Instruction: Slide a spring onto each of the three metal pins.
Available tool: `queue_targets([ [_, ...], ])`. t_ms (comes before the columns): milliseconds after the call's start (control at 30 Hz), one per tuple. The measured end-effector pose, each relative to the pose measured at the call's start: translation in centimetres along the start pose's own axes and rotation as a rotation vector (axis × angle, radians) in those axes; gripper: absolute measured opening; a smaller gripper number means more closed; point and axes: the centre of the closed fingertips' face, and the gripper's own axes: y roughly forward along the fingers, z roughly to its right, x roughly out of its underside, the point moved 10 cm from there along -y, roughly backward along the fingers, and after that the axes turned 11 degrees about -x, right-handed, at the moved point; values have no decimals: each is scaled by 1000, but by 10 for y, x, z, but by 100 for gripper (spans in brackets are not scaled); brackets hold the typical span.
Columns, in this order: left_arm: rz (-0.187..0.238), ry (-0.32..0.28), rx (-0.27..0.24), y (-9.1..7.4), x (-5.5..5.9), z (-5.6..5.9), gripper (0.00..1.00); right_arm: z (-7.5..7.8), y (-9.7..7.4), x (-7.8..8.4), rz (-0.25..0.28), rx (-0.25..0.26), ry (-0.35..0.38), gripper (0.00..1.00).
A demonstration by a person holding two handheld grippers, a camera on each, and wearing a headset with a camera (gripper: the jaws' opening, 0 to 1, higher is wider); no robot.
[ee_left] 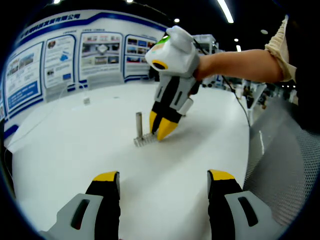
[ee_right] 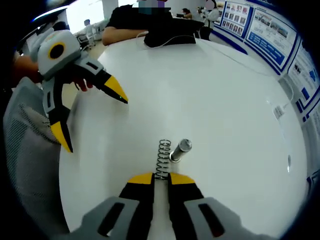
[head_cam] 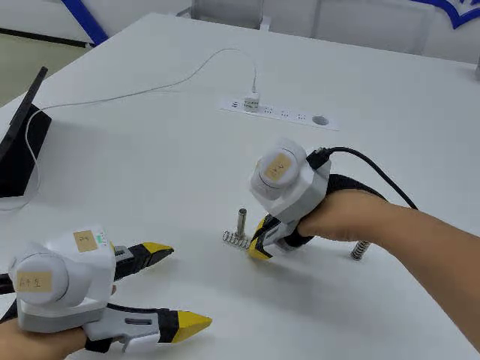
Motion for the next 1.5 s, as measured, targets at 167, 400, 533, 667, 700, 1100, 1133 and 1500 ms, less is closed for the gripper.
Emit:
queue_targets([
  [167,2,0,-2,-1,0,0,72,-1,-3,-1,-3,1,-5,12],
  [400,5,-1,-2,0,0,0,72,-1,-7,-4,-3,5,-10,12],
  [533,6,1,-1,0,-1,-1,72,-2,-9,-5,-5,5,-14,12],
  [667,10,0,-2,0,-2,-1,72,-2,-11,-5,-6,8,-15,12],
  [700,10,1,-2,0,-2,-1,72,-2,-12,-6,-7,9,-16,12],
  [1100,13,0,-3,-1,-2,0,72,-3,-17,-9,-14,13,-31,12],
  [1133,13,-1,-3,-1,-2,0,72,-3,-18,-10,-15,13,-32,12],
  [1500,14,1,-1,0,-2,0,72,-4,-22,-10,-25,14,-38,12],
])
